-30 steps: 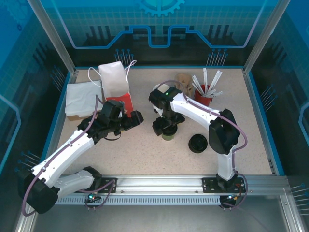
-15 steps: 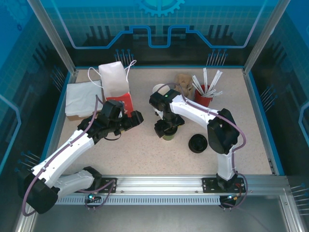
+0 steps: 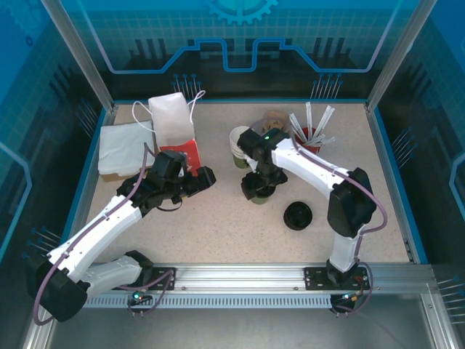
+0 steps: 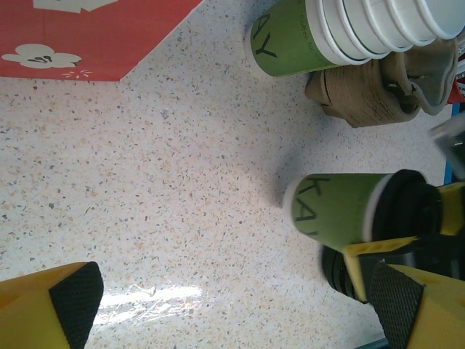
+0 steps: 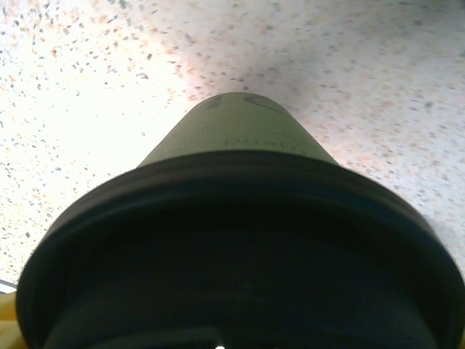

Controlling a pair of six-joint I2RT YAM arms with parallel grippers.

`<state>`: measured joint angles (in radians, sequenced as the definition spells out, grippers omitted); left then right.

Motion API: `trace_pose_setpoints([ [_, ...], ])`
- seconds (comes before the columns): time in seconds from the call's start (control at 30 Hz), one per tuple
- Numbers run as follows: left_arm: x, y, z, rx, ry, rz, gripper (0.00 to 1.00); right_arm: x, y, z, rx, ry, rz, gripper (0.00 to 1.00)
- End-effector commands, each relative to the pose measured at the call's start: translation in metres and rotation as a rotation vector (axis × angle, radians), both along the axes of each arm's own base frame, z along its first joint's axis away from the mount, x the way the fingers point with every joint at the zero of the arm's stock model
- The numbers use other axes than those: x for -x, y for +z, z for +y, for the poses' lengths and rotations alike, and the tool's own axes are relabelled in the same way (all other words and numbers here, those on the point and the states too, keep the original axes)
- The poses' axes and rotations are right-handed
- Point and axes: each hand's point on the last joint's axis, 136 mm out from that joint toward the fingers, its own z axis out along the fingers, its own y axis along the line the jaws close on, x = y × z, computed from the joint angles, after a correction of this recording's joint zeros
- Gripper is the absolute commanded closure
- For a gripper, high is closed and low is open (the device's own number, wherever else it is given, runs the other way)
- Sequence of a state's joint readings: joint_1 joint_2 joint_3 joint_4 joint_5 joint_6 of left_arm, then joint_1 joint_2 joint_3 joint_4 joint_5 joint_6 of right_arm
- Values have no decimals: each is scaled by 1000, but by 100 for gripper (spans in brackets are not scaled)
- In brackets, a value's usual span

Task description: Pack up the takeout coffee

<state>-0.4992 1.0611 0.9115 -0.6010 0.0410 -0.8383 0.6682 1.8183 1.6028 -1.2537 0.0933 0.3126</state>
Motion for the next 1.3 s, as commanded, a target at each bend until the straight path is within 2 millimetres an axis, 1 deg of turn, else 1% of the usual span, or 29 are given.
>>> trace_pose_setpoints([
  [0.0,3,-5,4,0,10,15,1,8,23,-29,-9,-51,9,17],
  [0.07,1,-3,4,-1,11,10,1,10,34,-44,-12,-83,0,18],
  [0.23,-2,1,4,-7,6,-4,1,16,54,-96,-20,-210,-28,19],
  [0.33,-4,2,2,-8,2,-5,1,19,62,-128,-25,-285,-43,19],
  [0.43,-6,3,1,-6,-3,-2,1,21,63,-157,-20,-358,-44,19],
  [0.57,-8,4,-1,-3,-6,-1,1,22,58,-189,-15,-448,-38,19],
  [0.63,-9,5,-1,-3,-6,-1,1,19,54,-204,-38,-507,-42,19],
  [0.73,-10,5,-2,-4,-9,1,1,14,45,-220,-38,-559,-44,19],
  [0.8,-10,5,-2,-3,-11,2,1,8,38,-227,-35,-583,-37,20],
  [0.97,-9,3,-3,-4,-14,9,1,-11,20,-230,-37,-593,-23,20],
  [1.13,-7,2,-3,4,-15,14,1,-29,0,-239,-10,-604,5,20],
  [1.27,-7,3,-4,8,-17,17,1,-40,-6,-249,-4,-629,10,20],
])
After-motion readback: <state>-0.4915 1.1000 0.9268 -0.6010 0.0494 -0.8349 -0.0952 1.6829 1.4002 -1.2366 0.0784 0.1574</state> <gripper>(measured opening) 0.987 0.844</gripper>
